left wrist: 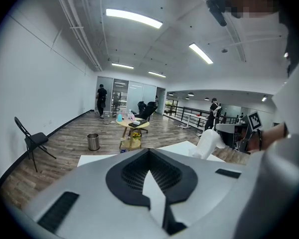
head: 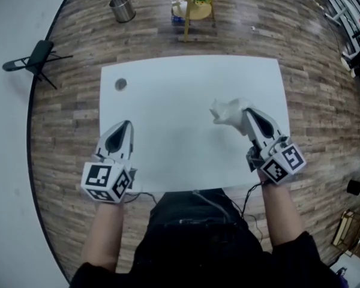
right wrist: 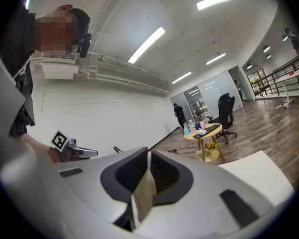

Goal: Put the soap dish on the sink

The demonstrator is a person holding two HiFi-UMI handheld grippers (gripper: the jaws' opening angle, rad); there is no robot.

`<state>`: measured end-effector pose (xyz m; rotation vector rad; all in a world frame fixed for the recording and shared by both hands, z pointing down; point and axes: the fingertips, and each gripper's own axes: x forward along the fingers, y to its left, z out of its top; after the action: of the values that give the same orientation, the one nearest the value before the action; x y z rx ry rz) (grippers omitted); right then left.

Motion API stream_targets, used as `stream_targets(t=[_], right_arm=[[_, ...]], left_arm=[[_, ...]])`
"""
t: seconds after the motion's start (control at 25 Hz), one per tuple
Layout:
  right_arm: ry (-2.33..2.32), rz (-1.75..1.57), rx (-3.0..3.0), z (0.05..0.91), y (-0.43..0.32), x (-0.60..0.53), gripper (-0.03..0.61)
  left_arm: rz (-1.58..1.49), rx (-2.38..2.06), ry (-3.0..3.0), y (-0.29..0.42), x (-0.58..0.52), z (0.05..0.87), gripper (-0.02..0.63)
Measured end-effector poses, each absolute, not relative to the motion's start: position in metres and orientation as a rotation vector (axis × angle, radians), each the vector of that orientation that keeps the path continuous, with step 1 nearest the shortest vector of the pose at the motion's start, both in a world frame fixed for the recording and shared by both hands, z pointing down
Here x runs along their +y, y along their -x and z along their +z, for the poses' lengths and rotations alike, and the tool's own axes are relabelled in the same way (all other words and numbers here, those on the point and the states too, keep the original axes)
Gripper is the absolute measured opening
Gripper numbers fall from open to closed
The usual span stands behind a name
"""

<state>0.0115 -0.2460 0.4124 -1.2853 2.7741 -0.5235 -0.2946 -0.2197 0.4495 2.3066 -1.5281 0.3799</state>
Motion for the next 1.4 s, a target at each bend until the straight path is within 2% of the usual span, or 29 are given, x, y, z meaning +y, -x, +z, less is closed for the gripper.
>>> stream_targets(t=[1.4], right_arm=[[1.28,-0.675,2.807,0.477,-0.022,-0.269,0.028]], left_arm=[[0.463,-1.469,-2.222,0.273,-0.236,0.503,-0.011]])
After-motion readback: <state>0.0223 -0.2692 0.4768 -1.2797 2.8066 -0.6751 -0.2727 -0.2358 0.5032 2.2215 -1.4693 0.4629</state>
